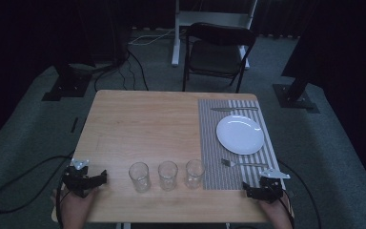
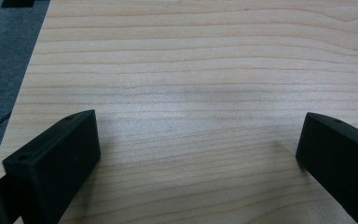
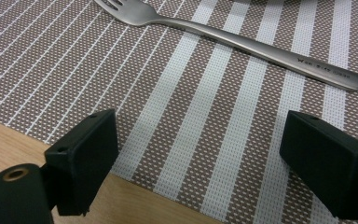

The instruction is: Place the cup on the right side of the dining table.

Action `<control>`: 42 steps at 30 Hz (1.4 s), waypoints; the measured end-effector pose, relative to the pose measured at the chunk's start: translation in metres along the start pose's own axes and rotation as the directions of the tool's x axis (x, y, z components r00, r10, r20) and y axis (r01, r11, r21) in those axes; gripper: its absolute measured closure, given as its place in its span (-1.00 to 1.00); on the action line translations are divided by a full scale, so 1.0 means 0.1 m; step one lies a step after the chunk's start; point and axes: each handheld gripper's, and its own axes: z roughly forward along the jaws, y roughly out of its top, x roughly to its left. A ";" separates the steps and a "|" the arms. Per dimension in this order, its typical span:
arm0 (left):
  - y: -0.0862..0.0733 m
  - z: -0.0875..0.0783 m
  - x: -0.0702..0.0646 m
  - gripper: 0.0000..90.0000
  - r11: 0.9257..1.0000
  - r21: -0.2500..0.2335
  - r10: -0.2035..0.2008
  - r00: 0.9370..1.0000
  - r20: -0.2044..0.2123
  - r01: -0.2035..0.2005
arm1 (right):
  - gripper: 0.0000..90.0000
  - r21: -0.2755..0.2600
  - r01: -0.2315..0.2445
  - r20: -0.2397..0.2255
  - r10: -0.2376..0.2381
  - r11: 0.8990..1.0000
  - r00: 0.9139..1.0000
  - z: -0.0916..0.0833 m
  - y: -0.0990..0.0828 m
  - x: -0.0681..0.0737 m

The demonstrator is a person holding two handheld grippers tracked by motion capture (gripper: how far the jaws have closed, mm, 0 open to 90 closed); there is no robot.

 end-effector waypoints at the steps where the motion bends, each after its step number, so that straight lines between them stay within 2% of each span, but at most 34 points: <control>1: 0.00 0.00 0.00 -1.00 1.000 0.000 0.000 1.000 0.000 0.000 | -0.76 0.001 0.000 0.000 0.000 1.000 1.000 0.00 0.00 0.00; 20: 0.00 0.00 0.00 -1.00 1.000 0.000 0.000 1.000 -0.001 0.000 | -0.75 0.022 -0.007 0.003 0.006 1.000 1.000 0.00 0.03 0.01; 26: 0.00 0.00 0.00 -1.00 1.000 0.000 0.000 1.000 -0.001 0.000 | -0.73 0.041 0.012 0.015 -0.012 0.999 1.000 -0.03 0.04 0.03; 28: 0.00 0.00 0.00 -1.00 1.000 0.000 0.000 1.000 -0.001 0.000 | -0.73 0.054 0.028 -0.003 -0.028 0.998 1.000 -0.04 0.04 0.04; 33: 0.00 0.00 0.00 -1.00 1.000 0.000 0.000 1.000 -0.001 0.000 | -0.72 0.045 0.043 -0.046 -0.041 0.998 0.998 -0.09 0.07 0.07; 41: 0.00 0.00 0.00 -1.00 1.000 0.000 0.000 1.000 -0.001 0.000 | -0.72 0.052 0.092 -0.116 -0.086 0.994 0.990 -0.12 0.11 0.16; 42: 0.00 0.00 0.00 -1.00 1.000 0.000 0.000 1.000 0.000 0.000 | -0.72 0.049 0.099 -0.112 -0.093 0.994 0.989 -0.12 0.12 0.18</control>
